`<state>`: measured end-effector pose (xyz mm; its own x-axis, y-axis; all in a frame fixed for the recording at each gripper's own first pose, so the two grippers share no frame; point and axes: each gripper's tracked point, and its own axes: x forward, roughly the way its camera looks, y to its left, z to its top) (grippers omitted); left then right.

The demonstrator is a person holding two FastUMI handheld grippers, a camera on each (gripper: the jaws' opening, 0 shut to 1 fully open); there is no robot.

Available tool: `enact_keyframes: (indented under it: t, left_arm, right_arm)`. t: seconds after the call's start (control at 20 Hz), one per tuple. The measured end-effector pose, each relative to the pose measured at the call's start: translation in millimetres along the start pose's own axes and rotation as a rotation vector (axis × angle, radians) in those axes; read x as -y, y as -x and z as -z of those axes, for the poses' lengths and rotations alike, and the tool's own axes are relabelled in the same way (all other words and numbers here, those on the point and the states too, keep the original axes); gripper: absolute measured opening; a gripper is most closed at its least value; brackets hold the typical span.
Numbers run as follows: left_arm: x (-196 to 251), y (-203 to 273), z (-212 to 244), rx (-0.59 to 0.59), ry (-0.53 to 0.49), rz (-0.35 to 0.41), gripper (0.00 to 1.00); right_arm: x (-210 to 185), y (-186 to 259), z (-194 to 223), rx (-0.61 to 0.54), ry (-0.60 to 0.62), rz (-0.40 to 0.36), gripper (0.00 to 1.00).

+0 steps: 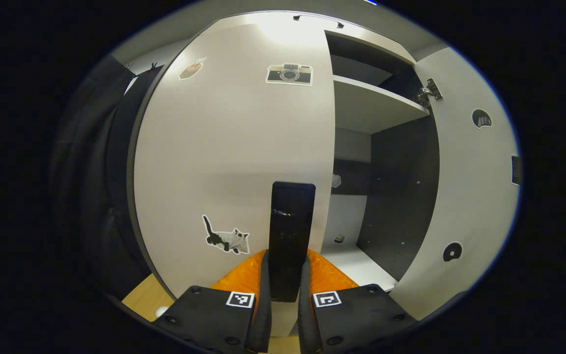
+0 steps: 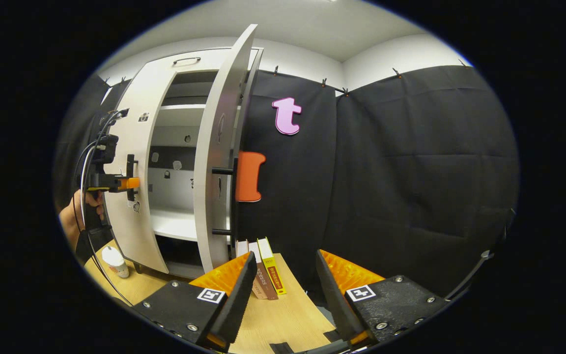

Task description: Open the right door of the double-door shoe cabinet with the right hand, and open the left door with the left hand.

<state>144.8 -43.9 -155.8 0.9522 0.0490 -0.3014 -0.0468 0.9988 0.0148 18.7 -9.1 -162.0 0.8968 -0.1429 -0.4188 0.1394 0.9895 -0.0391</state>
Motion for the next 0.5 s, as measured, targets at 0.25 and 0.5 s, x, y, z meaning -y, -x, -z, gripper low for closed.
enact_keyframes:
  t: [0.25,0.5]
  left_arm:
    - [-5.0,13.3,0.0,-0.006,0.002,-0.024,0.25]
    - [-9.4,21.8,-0.3,-0.012,0.003,-0.053,0.26]
  right_arm:
    - [-8.3,2.5,-2.4,0.014,-0.008,-0.069,0.75]
    - [-24.9,3.9,-4.5,0.029,0.006,-0.137,0.75]
